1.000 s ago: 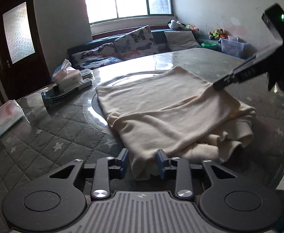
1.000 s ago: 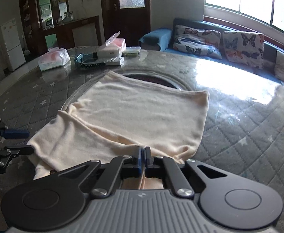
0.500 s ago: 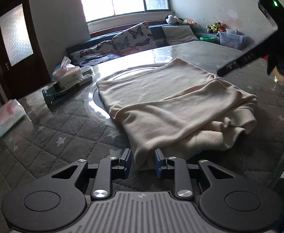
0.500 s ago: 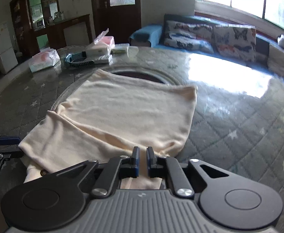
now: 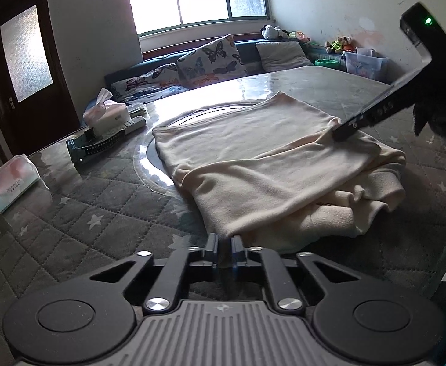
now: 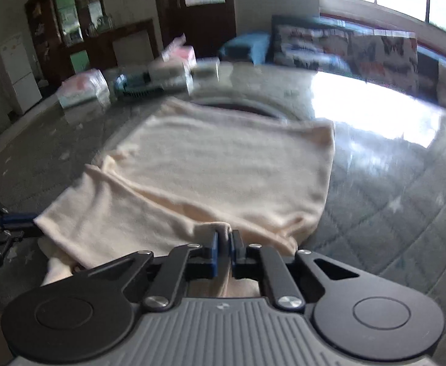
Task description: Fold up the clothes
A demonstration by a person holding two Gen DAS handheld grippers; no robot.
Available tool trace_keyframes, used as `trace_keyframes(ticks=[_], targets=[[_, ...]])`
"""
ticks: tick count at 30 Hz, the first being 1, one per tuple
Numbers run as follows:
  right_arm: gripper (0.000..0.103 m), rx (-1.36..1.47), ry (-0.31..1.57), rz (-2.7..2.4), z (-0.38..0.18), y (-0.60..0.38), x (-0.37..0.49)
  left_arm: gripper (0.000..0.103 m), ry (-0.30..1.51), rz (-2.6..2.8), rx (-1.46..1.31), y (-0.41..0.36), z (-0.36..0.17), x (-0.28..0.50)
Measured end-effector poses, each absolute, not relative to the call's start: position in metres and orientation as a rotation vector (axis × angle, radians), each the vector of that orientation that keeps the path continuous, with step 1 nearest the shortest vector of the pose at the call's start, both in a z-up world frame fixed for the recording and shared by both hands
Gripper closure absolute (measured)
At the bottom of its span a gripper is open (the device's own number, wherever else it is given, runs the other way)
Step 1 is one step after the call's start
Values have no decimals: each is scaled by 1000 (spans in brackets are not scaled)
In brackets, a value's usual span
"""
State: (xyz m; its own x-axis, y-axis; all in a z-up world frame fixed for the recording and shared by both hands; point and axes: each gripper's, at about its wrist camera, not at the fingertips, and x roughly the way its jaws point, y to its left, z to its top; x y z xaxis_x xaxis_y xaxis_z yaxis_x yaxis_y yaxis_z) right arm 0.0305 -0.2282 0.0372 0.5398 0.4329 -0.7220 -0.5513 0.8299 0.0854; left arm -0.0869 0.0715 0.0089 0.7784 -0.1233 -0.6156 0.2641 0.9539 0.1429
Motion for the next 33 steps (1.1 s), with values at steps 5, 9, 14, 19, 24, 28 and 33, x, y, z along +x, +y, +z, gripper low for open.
trace_keyframes(ticks=[5,9,14,19,24,28,33], targets=[[97,-157,765,555,54,-230,28,100,648,-203,228,73,9,-88],[91,-156,830,511,37,-236,40,100,668,-204,224,78,8,-88],[90,-180,784,564,53,-240,32,96,681,-203,212,93,25,-87],[88,-231,783,664,53,-224,22,96,647,-198,172,95,47,-72],[88,-265,835,693,36,-212,17,96,639,-238,164,73,43,-43],[88,-292,848,686,35,-215,17,95,669,-249,166,61,30,-19],[84,-263,794,685,46,-209,33,93,695,-229,162,62,22,4]])
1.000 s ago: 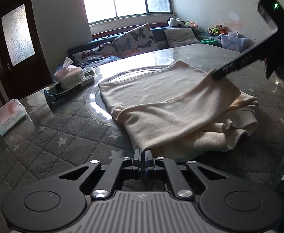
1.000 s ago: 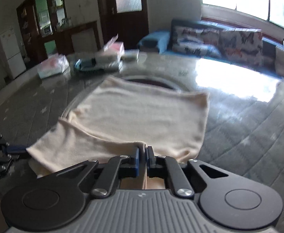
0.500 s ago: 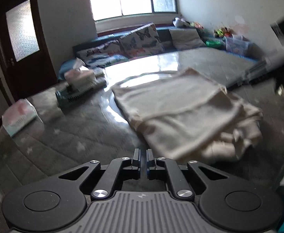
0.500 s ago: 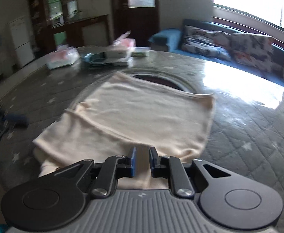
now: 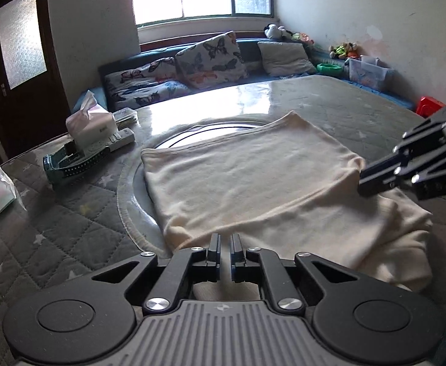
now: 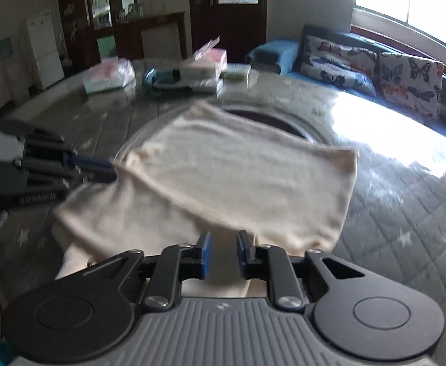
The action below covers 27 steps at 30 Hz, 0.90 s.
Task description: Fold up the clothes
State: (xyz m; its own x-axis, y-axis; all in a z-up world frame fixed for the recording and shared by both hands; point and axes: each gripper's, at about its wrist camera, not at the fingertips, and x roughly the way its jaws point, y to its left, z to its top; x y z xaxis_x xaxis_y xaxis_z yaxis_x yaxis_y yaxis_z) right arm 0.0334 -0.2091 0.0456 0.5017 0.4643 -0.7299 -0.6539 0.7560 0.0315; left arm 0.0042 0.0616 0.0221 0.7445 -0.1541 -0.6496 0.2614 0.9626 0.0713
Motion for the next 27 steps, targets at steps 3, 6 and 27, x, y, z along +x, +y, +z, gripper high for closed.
trace_keyframes(ticks=[3,6,27], targets=[[83,-263,813,667,37,-204,48,93,721,-217,169,64,16,13],[83,-259,842,659,30,-209,53,92,719,-222,193,64,14,10],[60,-566,803,776,45,-239,-36,74,605,-527,587,14,7,-105]])
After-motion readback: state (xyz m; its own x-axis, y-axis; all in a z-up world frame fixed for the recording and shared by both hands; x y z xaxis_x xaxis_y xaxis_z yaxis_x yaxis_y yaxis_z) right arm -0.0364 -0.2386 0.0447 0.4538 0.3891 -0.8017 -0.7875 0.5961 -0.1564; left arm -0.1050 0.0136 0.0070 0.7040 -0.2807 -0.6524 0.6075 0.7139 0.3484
